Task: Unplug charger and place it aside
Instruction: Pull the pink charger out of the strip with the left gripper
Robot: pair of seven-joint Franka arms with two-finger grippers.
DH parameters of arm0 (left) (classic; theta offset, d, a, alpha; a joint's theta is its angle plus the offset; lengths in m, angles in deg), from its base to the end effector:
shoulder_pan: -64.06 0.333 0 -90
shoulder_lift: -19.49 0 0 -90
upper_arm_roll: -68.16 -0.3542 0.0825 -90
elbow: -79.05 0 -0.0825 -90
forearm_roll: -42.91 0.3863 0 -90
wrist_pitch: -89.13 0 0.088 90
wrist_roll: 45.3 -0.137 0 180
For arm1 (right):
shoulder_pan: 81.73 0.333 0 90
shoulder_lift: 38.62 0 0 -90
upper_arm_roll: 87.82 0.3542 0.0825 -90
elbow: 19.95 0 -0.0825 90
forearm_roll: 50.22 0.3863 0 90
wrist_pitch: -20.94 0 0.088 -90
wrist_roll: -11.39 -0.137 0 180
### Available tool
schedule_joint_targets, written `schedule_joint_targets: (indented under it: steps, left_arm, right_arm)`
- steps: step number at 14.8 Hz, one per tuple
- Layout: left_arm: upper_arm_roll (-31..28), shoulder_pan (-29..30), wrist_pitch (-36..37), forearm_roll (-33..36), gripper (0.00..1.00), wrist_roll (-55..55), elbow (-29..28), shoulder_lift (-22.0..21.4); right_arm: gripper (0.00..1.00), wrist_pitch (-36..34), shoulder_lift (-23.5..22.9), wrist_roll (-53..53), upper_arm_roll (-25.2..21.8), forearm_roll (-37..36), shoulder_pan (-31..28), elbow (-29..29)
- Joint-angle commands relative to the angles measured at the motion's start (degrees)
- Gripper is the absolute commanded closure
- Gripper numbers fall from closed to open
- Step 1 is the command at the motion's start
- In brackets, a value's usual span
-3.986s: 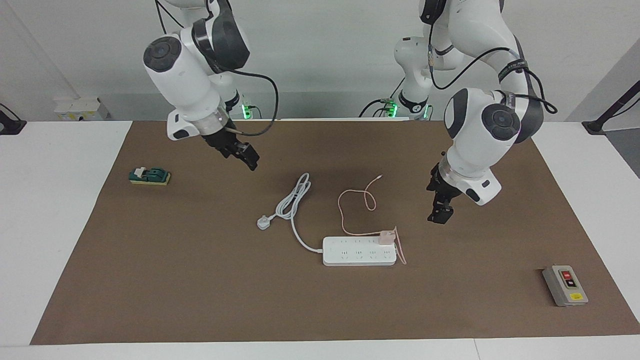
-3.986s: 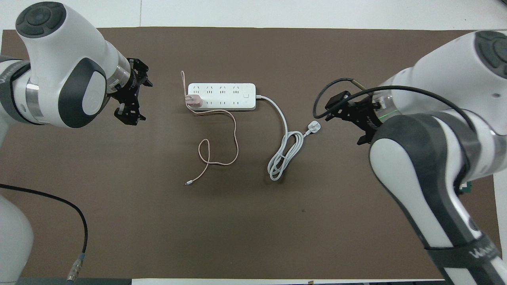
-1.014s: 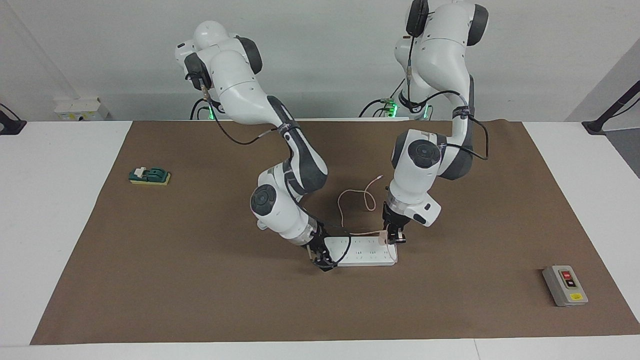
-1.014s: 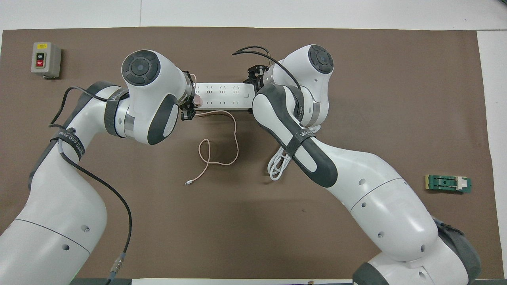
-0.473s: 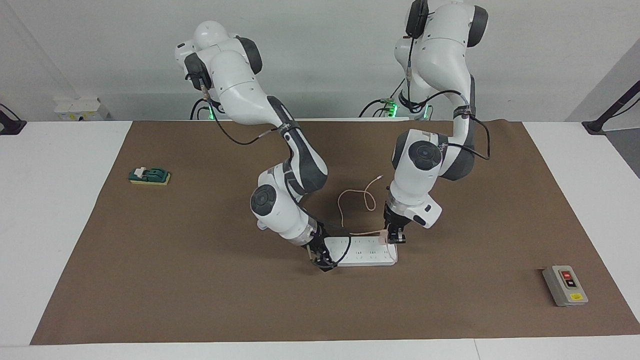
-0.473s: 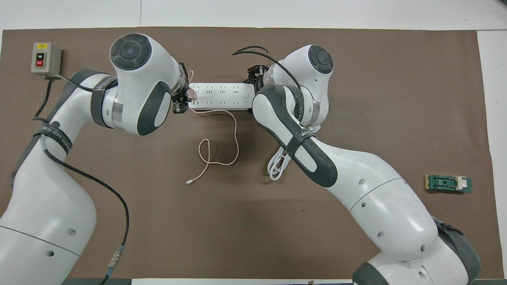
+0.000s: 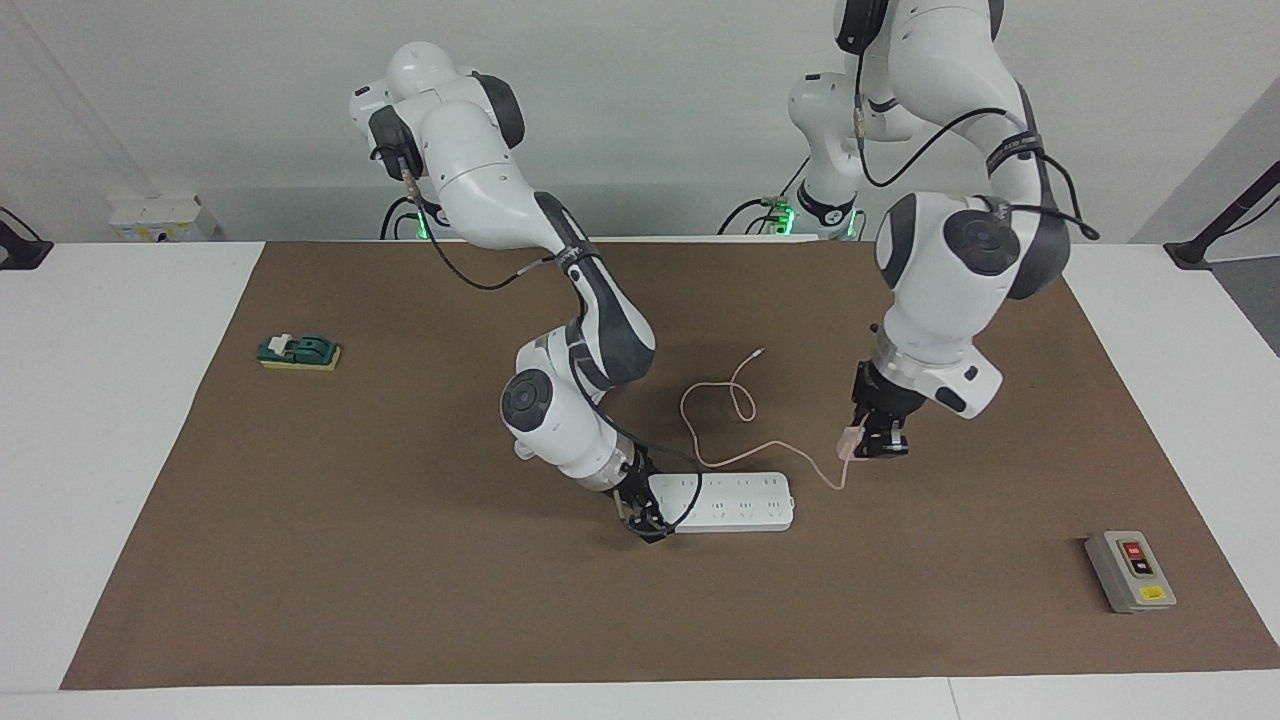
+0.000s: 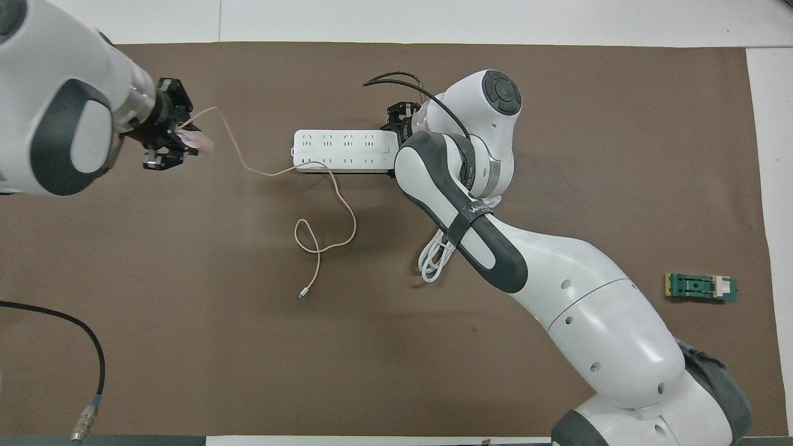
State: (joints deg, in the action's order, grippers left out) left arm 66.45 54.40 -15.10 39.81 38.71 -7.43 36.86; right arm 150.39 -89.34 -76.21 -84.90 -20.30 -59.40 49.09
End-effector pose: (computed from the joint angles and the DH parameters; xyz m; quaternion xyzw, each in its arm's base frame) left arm 0.6606 -0.1007 0.4978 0.7839 0.6205 -0.0133 0.0176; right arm 0.7329 0.3595 0.2604 -0.7373 0.6297 0.1473 0.1952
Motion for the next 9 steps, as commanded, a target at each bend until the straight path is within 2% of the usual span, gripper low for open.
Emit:
schedule_joint_targets:
  steps: [1, 4, 7, 8, 9]
  left_arm:
    - [0.31, 7.0, 4.64, -1.38, 1.0, -13.21, -1.06, -2.42]
    - [0.31, 11.94, 4.83, -1.38, 1.0, -22.2, -1.32, -2.68]
    - [0.31, 15.97, 3.95, -1.11, 1.0, -29.84, -1.49, -2.68]
    - [0.31, 17.12, 2.64, -1.11, 1.0, -32.04, -2.45, -2.86]
    - [0.31, 17.05, -1.9, -1.29, 1.0, -31.98, -6.38, -4.25]
  right_arm:
    - [0.0, 0.28, -1.04, -1.69, -0.02, -1.35, -0.01, -1.63]
    - [0.0, -0.42, 1.58, -1.79, -0.11, -1.44, -0.36, -1.46]
    - [0.0, -4.8, 5.01, -1.96, -0.72, -1.52, -1.15, -0.58]
    - [0.0, -6.65, 6.07, -1.96, -1.07, -1.52, -1.5, -0.49]
    - [0.0, -9.19, 7.3, -1.96, -1.6, -1.52, -1.76, -0.58]
